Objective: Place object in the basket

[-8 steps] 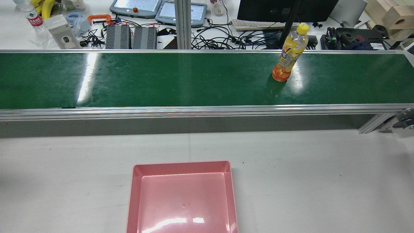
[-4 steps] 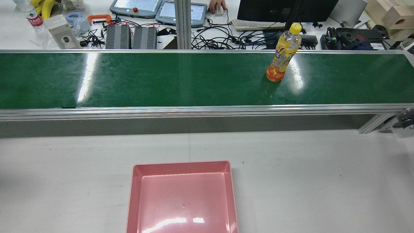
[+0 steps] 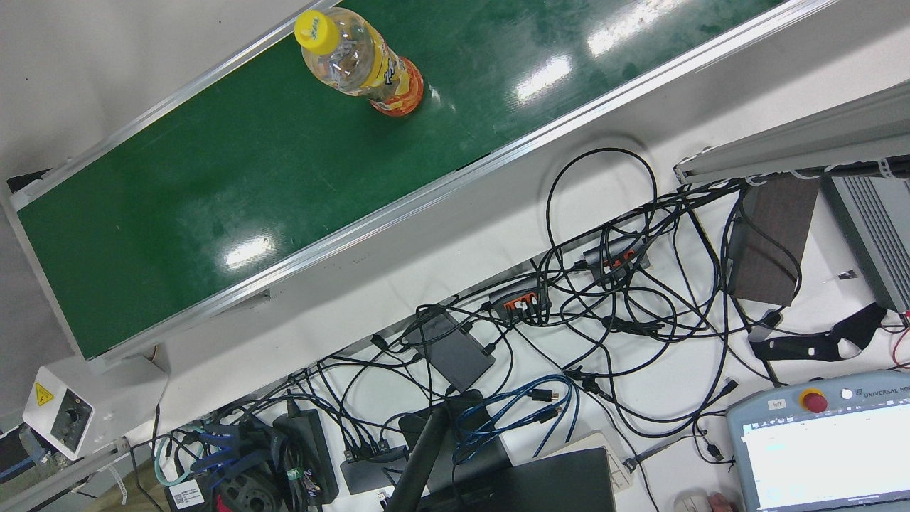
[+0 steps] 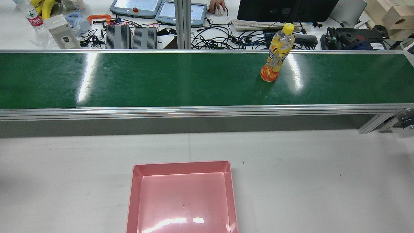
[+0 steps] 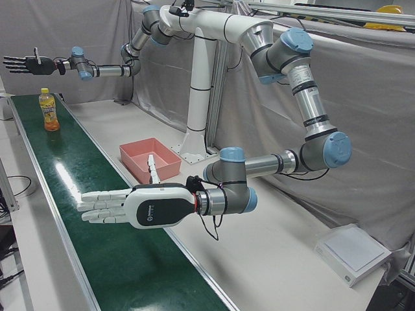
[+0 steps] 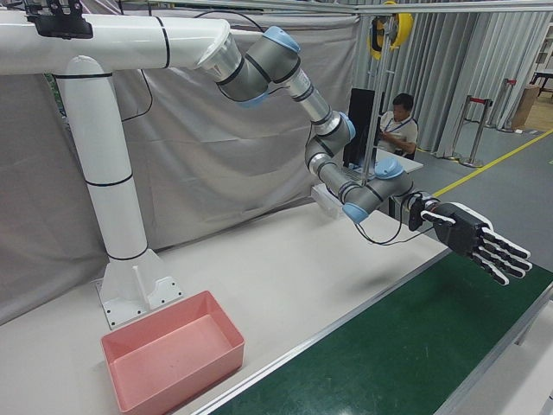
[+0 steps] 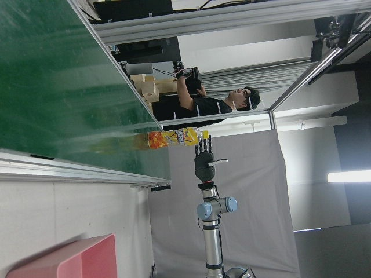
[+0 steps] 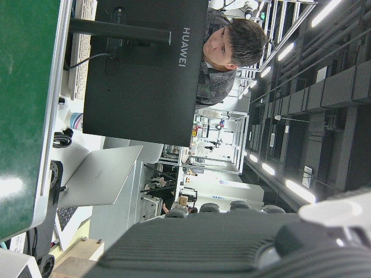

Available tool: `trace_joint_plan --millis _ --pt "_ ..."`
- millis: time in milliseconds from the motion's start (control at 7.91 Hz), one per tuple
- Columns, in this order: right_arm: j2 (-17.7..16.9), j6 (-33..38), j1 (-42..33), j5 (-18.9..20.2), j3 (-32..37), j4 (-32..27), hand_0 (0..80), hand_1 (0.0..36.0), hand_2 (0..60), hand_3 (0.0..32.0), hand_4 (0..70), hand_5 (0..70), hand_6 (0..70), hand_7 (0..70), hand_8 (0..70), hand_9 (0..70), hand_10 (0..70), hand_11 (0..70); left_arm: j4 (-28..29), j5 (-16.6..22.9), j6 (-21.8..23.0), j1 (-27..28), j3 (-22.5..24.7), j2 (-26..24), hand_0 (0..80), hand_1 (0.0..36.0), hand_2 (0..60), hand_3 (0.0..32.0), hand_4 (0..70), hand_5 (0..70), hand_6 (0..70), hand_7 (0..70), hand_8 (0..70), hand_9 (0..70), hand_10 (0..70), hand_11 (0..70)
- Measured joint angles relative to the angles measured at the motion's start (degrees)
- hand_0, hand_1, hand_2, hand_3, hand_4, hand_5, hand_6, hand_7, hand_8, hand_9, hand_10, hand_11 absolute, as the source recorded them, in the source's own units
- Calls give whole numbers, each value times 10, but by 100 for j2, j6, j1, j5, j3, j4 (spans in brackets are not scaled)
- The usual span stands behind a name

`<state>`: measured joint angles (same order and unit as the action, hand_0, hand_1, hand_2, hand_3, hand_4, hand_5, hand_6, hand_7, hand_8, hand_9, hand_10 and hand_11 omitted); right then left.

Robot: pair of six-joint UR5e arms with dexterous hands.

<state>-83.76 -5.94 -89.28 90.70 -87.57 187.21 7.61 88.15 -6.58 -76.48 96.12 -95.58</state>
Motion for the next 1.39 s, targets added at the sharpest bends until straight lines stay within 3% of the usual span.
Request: trace_joint_plan --millis 1391 --pt "0 5 -7 0 -15 0 0 0 0 0 0 0 0 0 0 0 0 0 46 0 -1 11 9 4 459 98 0 0 1 36 0 0 0 4 46 81"
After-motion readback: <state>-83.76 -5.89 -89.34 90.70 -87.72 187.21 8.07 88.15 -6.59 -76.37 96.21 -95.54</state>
